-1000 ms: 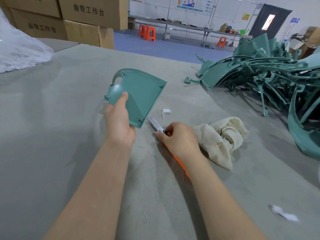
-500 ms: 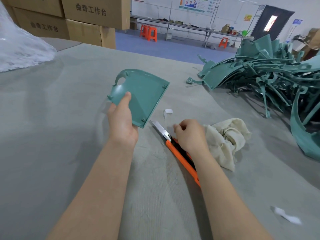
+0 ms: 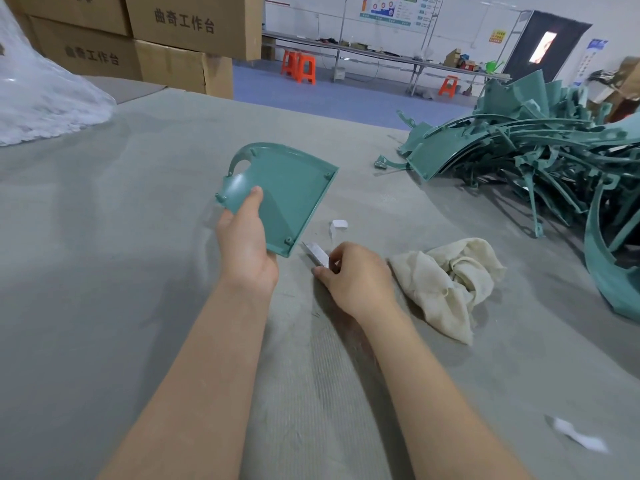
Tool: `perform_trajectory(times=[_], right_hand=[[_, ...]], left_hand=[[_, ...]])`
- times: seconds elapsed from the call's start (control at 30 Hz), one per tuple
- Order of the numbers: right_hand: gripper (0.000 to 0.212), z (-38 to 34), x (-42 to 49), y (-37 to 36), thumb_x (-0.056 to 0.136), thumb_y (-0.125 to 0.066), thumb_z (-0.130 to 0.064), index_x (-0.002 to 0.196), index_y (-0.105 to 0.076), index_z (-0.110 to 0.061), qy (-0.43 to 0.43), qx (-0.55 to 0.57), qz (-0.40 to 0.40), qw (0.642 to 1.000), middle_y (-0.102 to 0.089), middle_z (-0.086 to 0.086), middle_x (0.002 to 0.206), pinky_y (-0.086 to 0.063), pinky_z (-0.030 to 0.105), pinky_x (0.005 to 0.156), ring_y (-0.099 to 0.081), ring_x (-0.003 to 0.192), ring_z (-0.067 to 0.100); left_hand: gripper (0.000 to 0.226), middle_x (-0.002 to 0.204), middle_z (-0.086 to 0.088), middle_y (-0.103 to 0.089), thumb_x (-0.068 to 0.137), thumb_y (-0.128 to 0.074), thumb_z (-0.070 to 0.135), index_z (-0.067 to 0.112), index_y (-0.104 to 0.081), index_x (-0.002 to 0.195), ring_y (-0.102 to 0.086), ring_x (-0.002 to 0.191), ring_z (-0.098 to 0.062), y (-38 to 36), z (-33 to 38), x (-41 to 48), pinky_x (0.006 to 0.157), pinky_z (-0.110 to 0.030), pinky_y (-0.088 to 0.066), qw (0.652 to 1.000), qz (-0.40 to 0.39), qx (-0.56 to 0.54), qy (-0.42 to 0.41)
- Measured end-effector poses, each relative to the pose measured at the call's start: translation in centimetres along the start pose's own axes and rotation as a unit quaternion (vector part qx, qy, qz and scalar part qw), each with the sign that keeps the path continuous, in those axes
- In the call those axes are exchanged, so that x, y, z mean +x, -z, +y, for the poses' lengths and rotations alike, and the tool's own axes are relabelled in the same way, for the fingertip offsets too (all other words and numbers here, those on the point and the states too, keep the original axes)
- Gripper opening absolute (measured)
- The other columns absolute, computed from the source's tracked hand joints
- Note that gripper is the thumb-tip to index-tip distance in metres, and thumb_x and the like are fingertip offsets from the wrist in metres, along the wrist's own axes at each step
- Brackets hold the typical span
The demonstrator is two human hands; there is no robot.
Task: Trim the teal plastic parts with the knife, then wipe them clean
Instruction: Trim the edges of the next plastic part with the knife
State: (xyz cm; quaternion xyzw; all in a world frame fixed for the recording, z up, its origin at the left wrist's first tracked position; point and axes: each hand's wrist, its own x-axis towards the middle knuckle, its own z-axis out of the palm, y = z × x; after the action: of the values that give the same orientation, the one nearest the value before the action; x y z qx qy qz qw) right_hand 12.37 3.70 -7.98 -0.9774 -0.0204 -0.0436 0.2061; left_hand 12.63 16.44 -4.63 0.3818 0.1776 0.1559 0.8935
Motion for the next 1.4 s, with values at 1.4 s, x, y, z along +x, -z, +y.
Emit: perform_trajectory(times=[1.4], right_hand=[[0.014, 3.6, -0.4, 4.8, 0.097, -0.050, -0.011, 0.102, -0.063, -0.012, -0.055, 0.248, 0.035, 0.967, -0.070, -0.005, 0.076, -0.053, 0.027, 0.071, -0.063, 0.068, 0.007]], left_hand=[[0.025, 0.111, -0.004, -0.071, 0.095, -0.059, 0.018, 0.016, -0.063, 0.119, -0.069, 0.098, -0.021, 0.0, -0.3, 0.0, 0.085, -0.040, -0.057, 1.000, 0.000, 0.017, 0.010]])
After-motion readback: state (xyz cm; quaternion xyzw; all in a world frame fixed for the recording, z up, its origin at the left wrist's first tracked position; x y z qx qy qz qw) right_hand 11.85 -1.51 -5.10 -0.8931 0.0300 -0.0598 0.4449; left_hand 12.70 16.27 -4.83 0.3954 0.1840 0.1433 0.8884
